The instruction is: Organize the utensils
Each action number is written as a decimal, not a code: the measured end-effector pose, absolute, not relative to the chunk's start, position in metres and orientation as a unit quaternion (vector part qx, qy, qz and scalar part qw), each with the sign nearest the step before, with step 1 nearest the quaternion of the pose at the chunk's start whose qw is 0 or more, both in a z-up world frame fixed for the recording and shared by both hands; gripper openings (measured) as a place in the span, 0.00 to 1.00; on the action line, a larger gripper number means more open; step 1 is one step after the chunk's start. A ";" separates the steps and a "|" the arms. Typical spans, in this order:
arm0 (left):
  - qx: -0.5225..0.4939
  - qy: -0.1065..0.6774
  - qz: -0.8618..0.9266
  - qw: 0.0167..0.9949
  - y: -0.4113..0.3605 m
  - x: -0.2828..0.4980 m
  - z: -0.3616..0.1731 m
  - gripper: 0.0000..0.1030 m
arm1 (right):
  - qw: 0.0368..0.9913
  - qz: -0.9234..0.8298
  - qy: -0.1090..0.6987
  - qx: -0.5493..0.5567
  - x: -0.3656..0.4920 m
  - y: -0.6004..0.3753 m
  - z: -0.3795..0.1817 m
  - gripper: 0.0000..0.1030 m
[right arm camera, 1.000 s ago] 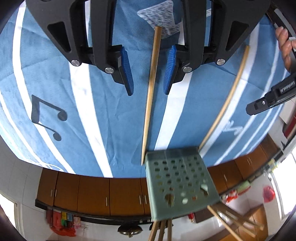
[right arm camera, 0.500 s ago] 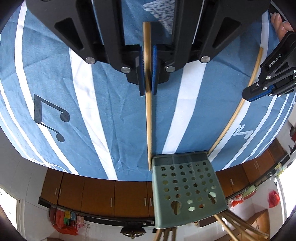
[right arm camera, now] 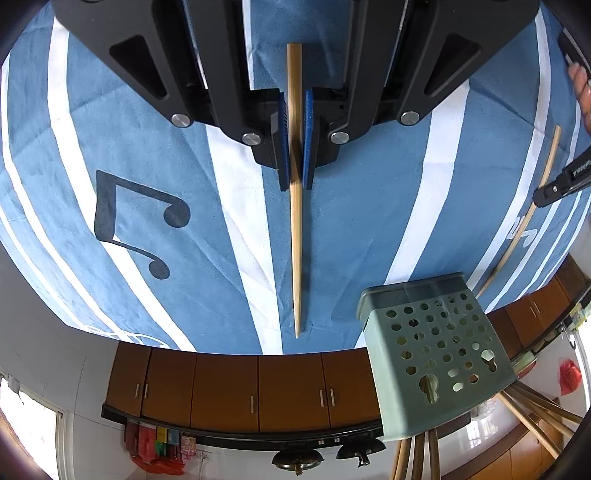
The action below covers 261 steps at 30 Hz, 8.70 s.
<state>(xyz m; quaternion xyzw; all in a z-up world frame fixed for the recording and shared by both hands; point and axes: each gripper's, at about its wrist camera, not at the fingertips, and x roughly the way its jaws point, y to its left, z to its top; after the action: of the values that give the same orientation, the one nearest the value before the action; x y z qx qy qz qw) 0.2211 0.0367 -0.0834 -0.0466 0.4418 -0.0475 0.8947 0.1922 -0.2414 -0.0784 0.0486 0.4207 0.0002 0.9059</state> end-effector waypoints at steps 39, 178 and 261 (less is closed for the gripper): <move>-0.005 0.431 -0.059 0.900 0.024 0.217 -0.087 0.26 | 0.906 -0.004 0.421 0.034 0.192 -0.237 -0.080 0.09; -0.062 0.165 -0.123 0.977 -0.021 0.233 0.132 0.07 | 0.989 0.088 0.100 0.071 0.206 -0.205 0.132 0.07; 0.002 0.224 -0.021 0.974 0.026 0.042 0.009 0.96 | 0.978 0.027 0.204 0.020 0.046 -0.189 0.020 0.98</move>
<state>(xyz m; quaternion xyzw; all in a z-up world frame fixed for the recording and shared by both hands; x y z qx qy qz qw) 0.0420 0.0260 0.0088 0.0019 0.2237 -0.0214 0.9744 0.0456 -0.1893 0.0196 0.0203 0.2041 0.0266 0.9784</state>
